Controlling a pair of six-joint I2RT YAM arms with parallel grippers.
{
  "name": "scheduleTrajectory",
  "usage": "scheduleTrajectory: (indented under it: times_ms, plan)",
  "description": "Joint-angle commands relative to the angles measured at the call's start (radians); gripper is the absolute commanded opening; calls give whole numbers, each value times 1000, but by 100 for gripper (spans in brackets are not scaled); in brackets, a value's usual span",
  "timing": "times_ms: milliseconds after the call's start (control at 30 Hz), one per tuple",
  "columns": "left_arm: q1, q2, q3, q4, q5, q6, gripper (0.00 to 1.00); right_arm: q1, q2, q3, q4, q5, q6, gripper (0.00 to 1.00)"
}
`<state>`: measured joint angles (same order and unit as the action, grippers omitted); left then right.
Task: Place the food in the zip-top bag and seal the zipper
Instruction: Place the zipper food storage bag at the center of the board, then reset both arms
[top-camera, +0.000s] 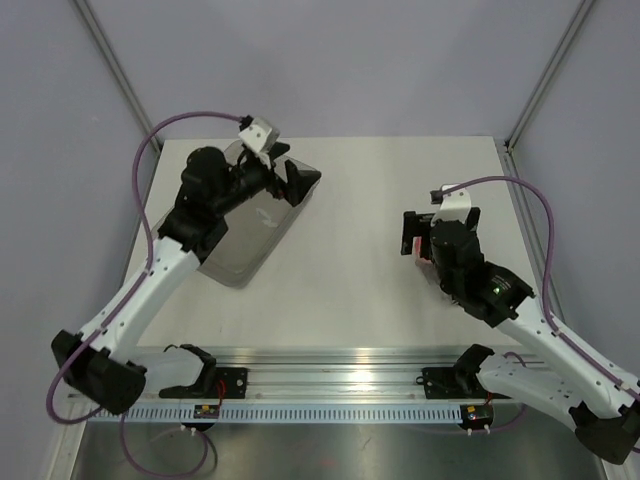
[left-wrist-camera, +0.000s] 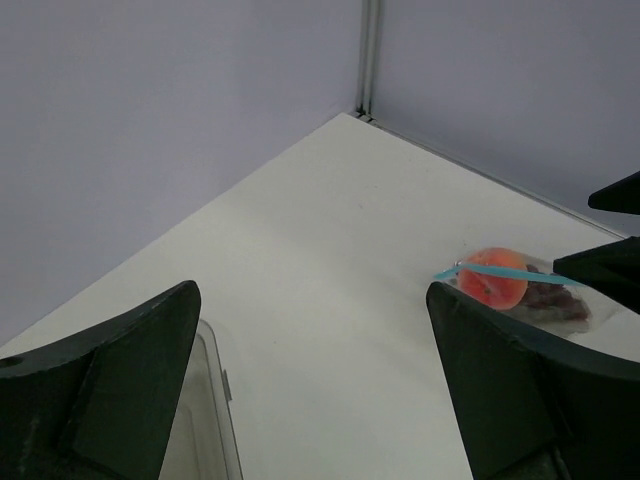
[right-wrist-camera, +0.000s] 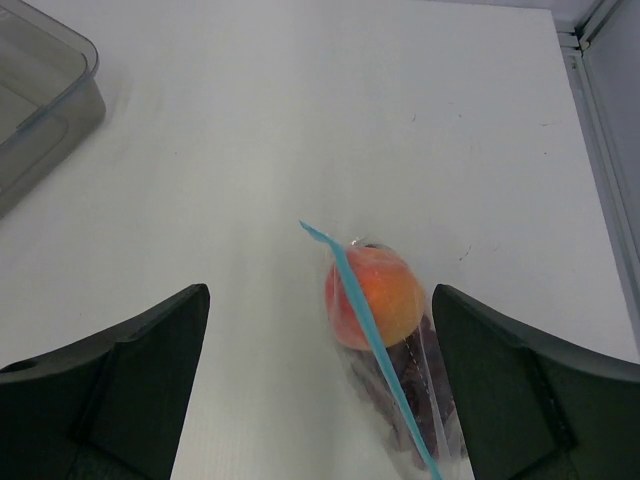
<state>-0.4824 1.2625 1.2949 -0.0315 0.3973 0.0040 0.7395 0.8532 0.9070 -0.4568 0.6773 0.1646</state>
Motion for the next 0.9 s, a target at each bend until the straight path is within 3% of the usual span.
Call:
scheduleTrajectory:
  times_ms: [0, 133, 433, 667, 867]
  plan:
    - [2, -101, -153, 25, -188, -82, 99, 0, 59, 44, 32, 9, 39, 99]
    - [2, -204, -221, -28, -259, -150, 99, -3, 173, 169, -96, 53, 111, 99]
    - [2, -330, -258, -309, -343, -199, 99, -2, 452, 412, -336, 162, 306, 99]
    - [2, -462, -358, -354, -429, -208, 99, -2, 521, 421, -365, 154, 371, 99]
    - [2, -483, -381, -426, -479, -194, 99, 0, 517, 395, -355, 145, 398, 99]
